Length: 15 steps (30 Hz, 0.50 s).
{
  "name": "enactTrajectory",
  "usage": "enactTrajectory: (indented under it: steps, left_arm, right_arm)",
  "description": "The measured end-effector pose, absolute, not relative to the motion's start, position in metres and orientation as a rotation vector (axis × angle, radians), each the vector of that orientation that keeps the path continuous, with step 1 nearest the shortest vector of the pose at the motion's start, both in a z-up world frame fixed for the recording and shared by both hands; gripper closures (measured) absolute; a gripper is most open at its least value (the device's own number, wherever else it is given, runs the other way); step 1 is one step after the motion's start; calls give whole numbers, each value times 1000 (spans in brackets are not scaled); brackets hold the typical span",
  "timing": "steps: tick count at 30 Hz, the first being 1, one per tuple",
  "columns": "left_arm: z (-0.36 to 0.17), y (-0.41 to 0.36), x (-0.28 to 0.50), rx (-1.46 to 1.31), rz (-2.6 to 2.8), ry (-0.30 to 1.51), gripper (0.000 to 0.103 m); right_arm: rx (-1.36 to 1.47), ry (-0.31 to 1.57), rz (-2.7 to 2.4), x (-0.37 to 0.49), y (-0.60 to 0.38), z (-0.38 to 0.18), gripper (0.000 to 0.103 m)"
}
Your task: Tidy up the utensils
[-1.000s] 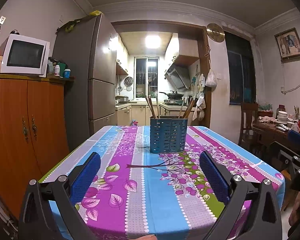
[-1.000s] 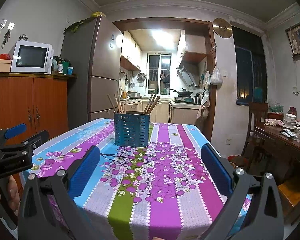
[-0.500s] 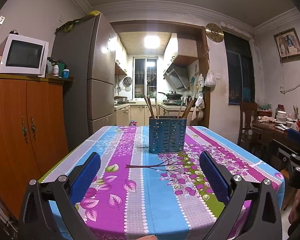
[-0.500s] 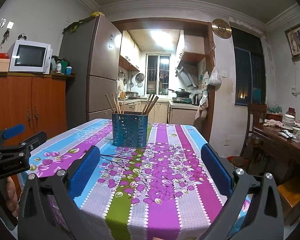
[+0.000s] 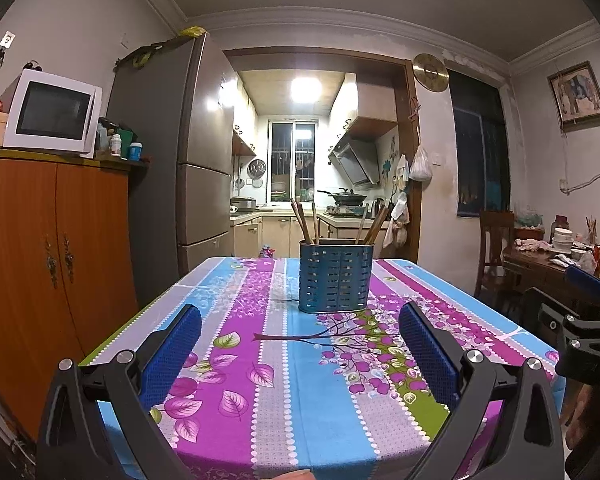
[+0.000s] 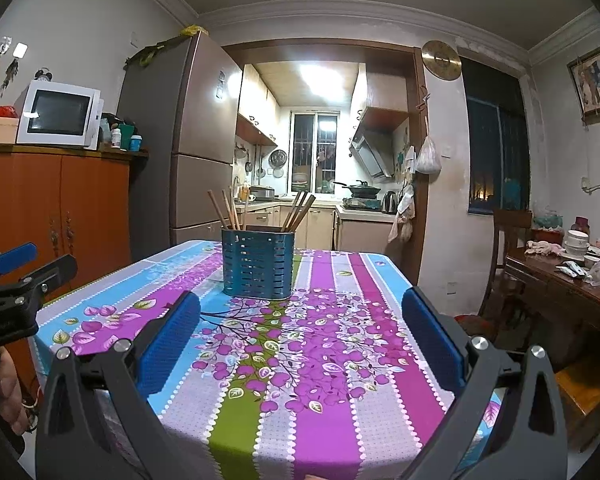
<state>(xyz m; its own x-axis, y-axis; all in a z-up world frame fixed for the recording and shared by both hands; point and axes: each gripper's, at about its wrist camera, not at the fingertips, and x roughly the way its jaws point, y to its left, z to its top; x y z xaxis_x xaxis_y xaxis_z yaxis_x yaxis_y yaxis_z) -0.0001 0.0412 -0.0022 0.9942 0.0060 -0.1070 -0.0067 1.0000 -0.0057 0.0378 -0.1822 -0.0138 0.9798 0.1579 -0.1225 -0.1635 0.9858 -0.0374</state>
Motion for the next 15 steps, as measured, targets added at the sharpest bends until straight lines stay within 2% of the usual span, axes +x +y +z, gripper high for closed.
enactTrajectory:
  steps: [8, 15]
  left_arm:
    - [0, 32, -15, 14, -29, -5, 5]
    - [-1, 29, -12, 21, -28, -2, 5]
  right_arm:
    - [-20, 85, 169, 34, -191, -14, 5]
    - [-14, 73, 173, 32, -192, -13, 5]
